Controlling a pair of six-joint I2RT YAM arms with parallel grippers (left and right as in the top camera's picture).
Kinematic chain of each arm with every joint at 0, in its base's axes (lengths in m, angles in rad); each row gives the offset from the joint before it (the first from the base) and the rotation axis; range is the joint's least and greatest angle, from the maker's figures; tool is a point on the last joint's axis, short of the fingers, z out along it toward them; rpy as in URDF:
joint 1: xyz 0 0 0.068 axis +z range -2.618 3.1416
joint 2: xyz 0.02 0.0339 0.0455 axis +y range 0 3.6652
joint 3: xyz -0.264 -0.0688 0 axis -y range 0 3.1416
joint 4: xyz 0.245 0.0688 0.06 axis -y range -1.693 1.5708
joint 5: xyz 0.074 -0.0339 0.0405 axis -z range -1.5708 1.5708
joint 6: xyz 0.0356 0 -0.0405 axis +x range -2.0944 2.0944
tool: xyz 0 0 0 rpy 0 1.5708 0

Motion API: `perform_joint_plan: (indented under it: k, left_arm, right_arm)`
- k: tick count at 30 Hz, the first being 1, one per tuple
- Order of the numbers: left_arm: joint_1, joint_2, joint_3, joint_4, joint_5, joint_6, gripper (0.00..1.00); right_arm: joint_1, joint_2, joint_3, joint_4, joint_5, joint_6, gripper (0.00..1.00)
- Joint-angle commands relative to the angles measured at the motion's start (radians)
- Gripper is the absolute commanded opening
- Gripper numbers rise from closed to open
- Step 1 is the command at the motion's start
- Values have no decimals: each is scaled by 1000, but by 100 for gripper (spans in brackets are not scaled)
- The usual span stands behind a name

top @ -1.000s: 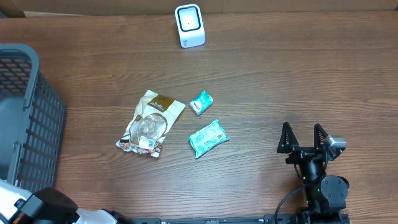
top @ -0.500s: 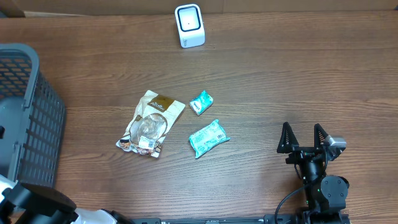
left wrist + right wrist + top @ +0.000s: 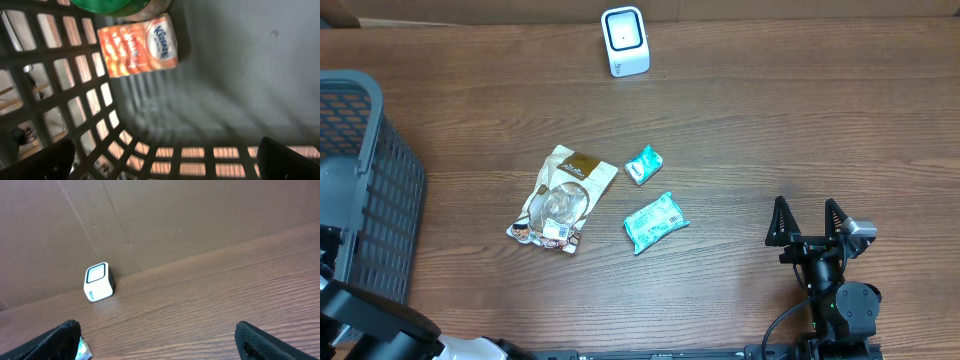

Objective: Scan the item barcode
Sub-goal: 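Move the left gripper back into the basket toward the orange Kleenex pack, then grasp the orange Kleenex tissue pack in the basket with the left gripper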

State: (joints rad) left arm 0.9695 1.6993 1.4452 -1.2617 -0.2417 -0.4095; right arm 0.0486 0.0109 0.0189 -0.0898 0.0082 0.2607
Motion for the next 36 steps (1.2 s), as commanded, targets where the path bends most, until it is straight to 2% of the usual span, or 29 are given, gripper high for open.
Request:
perform_joint_plan:
  k: [1, 6, 13, 27, 36]
  left_arm:
    - [6, 2, -50, 41, -31, 5, 99]
    - [6, 2, -104, 113, -50, 5, 100]
    - [7, 2, -109, 138, -87, 23, 100]
    - [7, 8, -216, 270, -82, 51, 100]
    - [7, 8, -239, 278, -82, 72, 100]
  right_arm:
    - [8, -8, -10, 8, 13, -4, 100]
    - [8, -8, -10, 8, 13, -4, 100]
    - [8, -8, -10, 8, 13, -4, 100]
    - [8, -8, -10, 8, 13, -4, 100]
    - [8, -8, -10, 8, 13, -4, 100]
